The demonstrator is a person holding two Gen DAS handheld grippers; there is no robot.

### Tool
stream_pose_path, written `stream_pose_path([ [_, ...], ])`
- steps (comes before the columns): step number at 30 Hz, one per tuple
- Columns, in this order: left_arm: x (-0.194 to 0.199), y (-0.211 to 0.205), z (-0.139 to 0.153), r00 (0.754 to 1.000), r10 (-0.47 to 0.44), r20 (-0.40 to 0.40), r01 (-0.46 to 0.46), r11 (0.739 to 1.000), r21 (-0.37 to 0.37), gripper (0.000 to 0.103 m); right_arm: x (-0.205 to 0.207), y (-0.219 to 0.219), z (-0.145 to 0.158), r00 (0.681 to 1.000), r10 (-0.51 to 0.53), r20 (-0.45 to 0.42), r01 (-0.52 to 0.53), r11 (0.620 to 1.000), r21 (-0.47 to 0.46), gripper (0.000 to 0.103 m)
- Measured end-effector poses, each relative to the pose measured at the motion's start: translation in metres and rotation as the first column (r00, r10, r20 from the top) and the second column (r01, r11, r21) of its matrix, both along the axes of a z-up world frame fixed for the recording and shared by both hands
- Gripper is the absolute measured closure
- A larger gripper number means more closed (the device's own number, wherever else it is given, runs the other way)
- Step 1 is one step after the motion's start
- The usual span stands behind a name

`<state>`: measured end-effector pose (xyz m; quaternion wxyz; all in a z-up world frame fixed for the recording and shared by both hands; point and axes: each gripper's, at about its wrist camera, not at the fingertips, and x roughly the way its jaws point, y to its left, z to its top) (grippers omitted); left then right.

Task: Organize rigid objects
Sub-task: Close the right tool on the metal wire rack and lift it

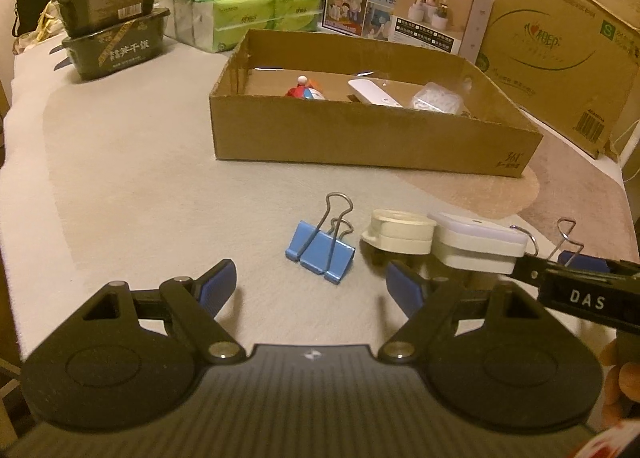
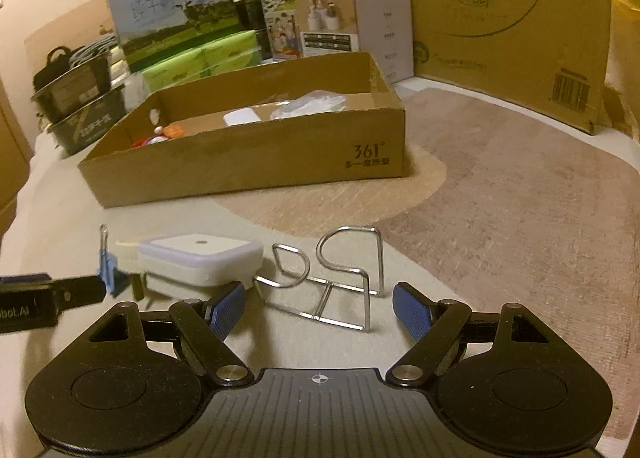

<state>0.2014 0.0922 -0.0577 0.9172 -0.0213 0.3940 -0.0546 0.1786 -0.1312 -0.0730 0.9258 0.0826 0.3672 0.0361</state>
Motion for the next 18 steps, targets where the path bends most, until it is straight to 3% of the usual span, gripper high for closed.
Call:
stream_pose_path([
  [18,0.003,-0.002,-0.008,1.000,-0.023,-0.006,0.023,0.999,-0.023,0.023,-0.001,-0.015,0.000,1.000,-0.018,-0.003,0.018,0.995,-0.100,0.023],
])
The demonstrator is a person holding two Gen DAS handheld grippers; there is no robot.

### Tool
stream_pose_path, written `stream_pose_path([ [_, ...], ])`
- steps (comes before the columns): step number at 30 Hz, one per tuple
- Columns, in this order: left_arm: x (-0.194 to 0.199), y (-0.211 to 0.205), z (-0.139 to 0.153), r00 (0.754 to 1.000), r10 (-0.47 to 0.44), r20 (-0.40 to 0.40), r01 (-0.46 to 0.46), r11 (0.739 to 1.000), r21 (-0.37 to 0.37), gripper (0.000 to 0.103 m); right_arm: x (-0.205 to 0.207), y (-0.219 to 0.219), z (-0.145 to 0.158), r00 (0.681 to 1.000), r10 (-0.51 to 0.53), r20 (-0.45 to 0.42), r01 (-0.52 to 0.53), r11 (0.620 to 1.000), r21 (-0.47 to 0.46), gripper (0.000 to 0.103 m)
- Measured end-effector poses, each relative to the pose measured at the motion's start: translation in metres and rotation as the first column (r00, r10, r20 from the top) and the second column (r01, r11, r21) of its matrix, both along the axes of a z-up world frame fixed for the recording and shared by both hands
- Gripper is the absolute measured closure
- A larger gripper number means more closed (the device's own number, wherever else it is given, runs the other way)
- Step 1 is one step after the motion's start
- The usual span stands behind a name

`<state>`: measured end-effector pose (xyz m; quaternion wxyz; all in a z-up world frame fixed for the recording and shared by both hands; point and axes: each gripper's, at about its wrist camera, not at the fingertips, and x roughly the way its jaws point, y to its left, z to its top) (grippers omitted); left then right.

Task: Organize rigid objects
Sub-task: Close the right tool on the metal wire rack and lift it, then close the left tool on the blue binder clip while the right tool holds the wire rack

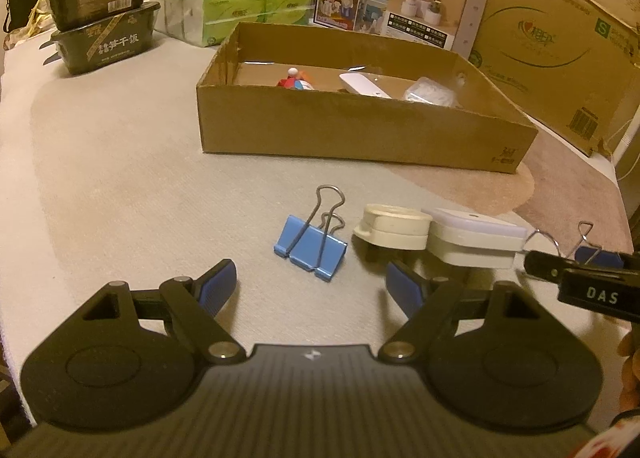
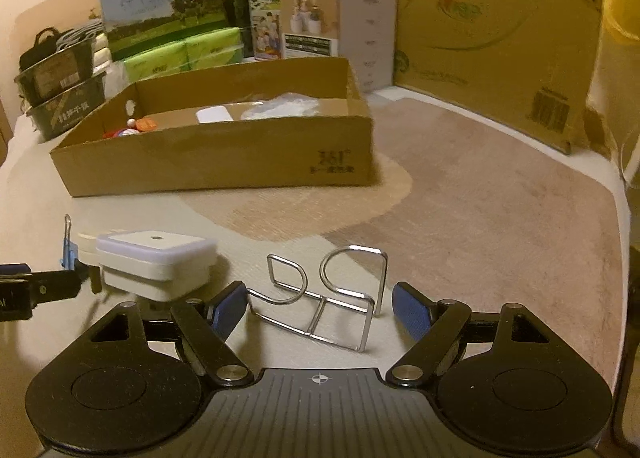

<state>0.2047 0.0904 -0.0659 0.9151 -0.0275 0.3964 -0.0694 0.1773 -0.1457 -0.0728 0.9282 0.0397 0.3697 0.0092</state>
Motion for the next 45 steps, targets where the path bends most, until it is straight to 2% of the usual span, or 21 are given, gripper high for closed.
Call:
stream_pose_path([
  [7,-0.001,-0.003,0.002,1.000,-0.020,0.011,0.020,1.000,0.002,0.023,-0.018,-0.016,-0.001,1.000,-0.030,0.000,0.030,0.999,0.018,0.023],
  [10,0.001,-0.005,0.002,0.999,-0.036,0.016,0.036,0.999,0.007,0.023,-0.020,-0.016,0.000,1.000,-0.004,0.018,0.004,1.000,0.004,0.024],
  [15,0.002,-0.006,0.002,0.997,-0.067,0.026,0.066,0.997,0.028,0.023,-0.019,-0.014,0.000,0.999,0.036,0.036,-0.036,0.999,-0.016,0.036],
  [28,0.003,-0.003,-0.004,0.995,-0.097,0.028,0.096,0.995,0.041,0.023,-0.015,-0.017,-0.005,0.996,0.073,0.058,-0.070,0.997,-0.044,0.035],
  [34,0.003,-0.004,-0.006,0.995,-0.095,0.025,0.094,0.995,0.036,0.023,-0.008,-0.021,-0.010,0.986,0.152,0.073,-0.147,0.986,-0.076,0.031],
  [45,0.004,-0.009,-0.008,0.994,-0.103,0.023,0.102,0.994,0.044,0.023,-0.001,-0.030,-0.014,0.971,0.217,0.103,-0.213,0.976,-0.048,0.031],
])
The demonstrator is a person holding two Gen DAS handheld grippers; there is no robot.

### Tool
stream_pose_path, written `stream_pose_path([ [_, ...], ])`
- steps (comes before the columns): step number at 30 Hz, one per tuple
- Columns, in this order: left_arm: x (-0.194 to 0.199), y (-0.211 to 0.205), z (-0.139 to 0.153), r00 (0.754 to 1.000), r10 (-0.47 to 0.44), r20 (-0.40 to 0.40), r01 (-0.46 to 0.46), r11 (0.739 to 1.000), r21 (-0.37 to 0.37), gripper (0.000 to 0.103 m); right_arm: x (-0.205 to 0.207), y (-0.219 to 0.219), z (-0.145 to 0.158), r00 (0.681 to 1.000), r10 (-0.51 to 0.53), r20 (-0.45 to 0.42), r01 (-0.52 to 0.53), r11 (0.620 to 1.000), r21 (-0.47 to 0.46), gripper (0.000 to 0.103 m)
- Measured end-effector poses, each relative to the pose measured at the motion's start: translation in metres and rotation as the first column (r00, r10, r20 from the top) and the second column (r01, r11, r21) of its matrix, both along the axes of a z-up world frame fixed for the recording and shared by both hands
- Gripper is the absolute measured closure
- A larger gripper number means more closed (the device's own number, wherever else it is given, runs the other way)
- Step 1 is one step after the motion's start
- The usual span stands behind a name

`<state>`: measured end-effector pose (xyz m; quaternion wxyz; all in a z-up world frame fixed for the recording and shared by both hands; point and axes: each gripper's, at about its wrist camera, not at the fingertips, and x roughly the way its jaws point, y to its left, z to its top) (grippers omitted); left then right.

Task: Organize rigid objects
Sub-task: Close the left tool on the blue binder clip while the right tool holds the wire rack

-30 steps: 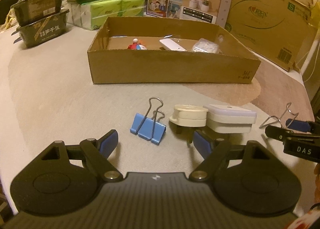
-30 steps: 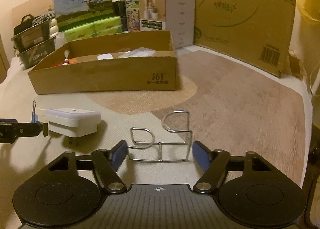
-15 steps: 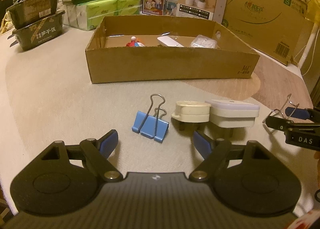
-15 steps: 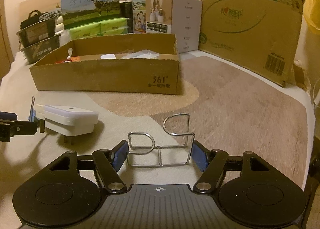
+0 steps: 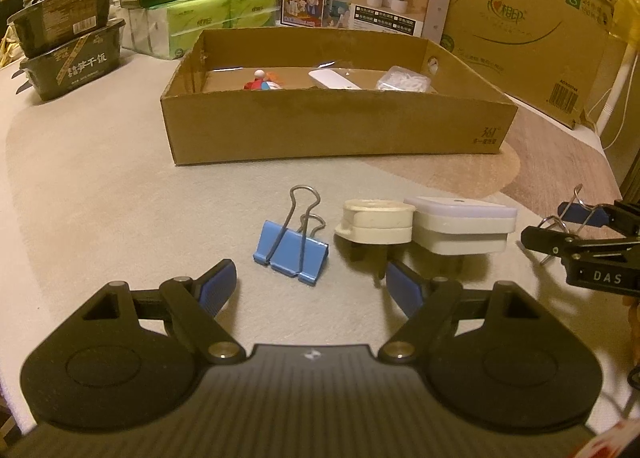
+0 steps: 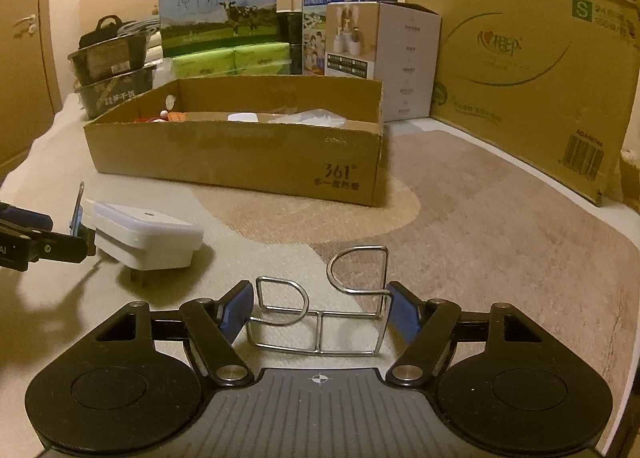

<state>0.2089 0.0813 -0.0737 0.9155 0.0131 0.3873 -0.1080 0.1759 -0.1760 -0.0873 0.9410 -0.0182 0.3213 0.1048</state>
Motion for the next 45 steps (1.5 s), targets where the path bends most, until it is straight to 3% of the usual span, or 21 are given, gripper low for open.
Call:
stream_pose_path([
  [10,0.000,-0.001,0.004,1.000,-0.016,0.014,0.015,1.000,0.025,0.023,-0.003,-0.003,0.003,0.999,-0.032,-0.012,0.032,0.999,0.010,0.035],
  [19,0.011,0.003,0.000,0.997,-0.073,0.030,0.070,0.993,0.092,0.026,-0.006,-0.001,0.012,0.999,-0.042,0.002,0.041,0.999,0.022,0.035],
  [28,0.029,0.003,-0.005,0.977,-0.214,0.001,0.212,0.965,0.158,0.044,-0.002,0.001,0.007,0.999,-0.043,-0.013,0.043,0.999,0.021,0.035],
  [32,0.033,0.003,-0.005,0.972,-0.235,-0.018,0.235,0.962,0.135,0.066,-0.001,0.002,0.008,0.999,-0.046,-0.017,0.046,0.999,0.025,0.035],
  [39,0.019,0.000,0.000,0.985,-0.168,-0.042,0.172,0.978,0.122,0.066,-0.003,0.002,0.015,0.998,-0.055,-0.013,0.055,0.998,0.023,0.035],
  [45,-0.003,0.003,0.009,0.998,-0.029,-0.059,0.034,0.996,0.083,0.066,-0.011,0.003,0.028,0.998,-0.056,-0.002,0.056,0.998,0.033,0.035],
])
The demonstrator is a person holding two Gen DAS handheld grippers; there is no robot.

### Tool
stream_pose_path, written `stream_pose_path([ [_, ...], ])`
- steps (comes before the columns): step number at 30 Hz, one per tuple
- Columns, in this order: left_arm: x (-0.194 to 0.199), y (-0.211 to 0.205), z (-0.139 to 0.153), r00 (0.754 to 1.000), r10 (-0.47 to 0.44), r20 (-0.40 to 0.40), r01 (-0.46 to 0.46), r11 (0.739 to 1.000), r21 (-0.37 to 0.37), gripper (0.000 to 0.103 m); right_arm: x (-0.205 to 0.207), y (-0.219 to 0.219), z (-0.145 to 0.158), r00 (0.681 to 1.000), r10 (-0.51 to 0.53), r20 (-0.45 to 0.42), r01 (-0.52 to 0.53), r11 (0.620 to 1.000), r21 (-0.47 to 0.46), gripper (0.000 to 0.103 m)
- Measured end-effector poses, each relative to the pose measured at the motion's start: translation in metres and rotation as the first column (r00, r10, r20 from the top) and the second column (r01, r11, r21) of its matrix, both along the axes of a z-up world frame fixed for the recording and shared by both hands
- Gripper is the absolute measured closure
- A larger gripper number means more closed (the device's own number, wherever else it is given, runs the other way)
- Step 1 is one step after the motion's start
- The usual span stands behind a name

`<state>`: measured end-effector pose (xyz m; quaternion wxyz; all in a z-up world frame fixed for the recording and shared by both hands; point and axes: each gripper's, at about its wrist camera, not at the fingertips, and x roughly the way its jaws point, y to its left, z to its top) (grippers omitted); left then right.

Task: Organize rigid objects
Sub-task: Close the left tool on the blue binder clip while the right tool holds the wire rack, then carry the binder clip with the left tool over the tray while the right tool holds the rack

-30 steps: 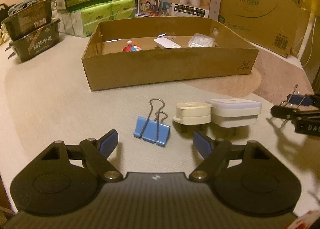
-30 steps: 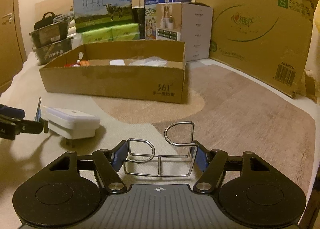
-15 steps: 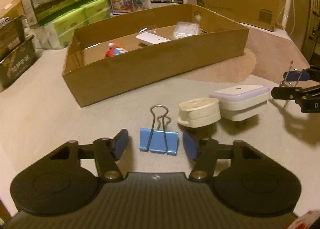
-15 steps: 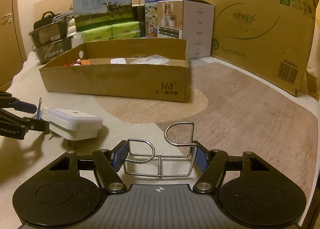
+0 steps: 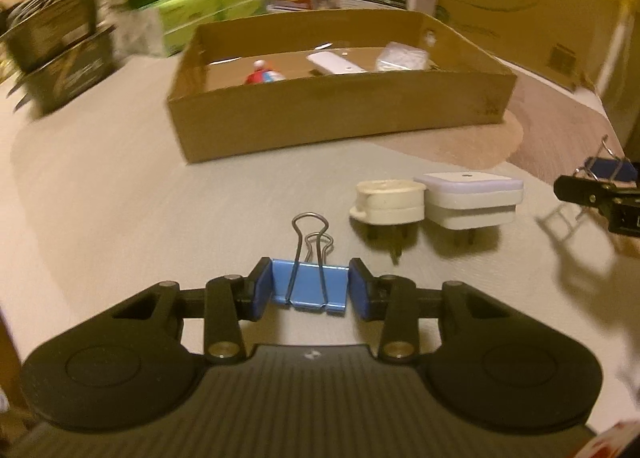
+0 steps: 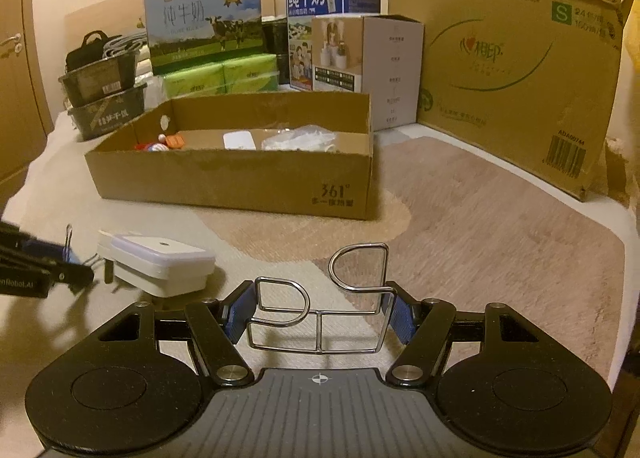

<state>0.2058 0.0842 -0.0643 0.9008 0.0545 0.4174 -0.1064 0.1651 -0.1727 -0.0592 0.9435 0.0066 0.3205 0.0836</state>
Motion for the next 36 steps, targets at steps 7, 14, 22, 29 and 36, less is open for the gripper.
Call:
stream_pose_path([
  [7,-0.027,0.004,0.015,0.993,0.119,-0.018,-0.119,0.991,-0.060,0.066,-0.013,0.002,0.018,1.000,0.008,0.014,-0.009,1.000,0.021,0.035],
  [14,-0.046,0.000,0.032,0.989,0.147,-0.008,-0.147,0.987,-0.070,0.066,-0.025,0.003,0.035,0.999,0.017,0.027,-0.018,0.999,0.037,0.035],
  [22,-0.056,-0.007,0.051,0.988,0.154,0.025,-0.152,0.986,-0.068,0.066,-0.034,0.002,0.051,0.998,0.025,0.051,-0.028,0.998,0.047,0.035],
  [29,-0.058,-0.013,0.063,0.988,0.145,0.048,-0.141,0.988,-0.069,0.066,-0.037,-0.002,0.060,0.998,0.019,0.059,-0.022,0.998,0.050,0.035],
  [36,-0.053,-0.017,0.073,0.988,0.139,0.064,-0.134,0.988,-0.073,0.066,-0.034,-0.004,0.065,0.998,0.023,0.058,-0.027,0.998,0.057,0.035],
])
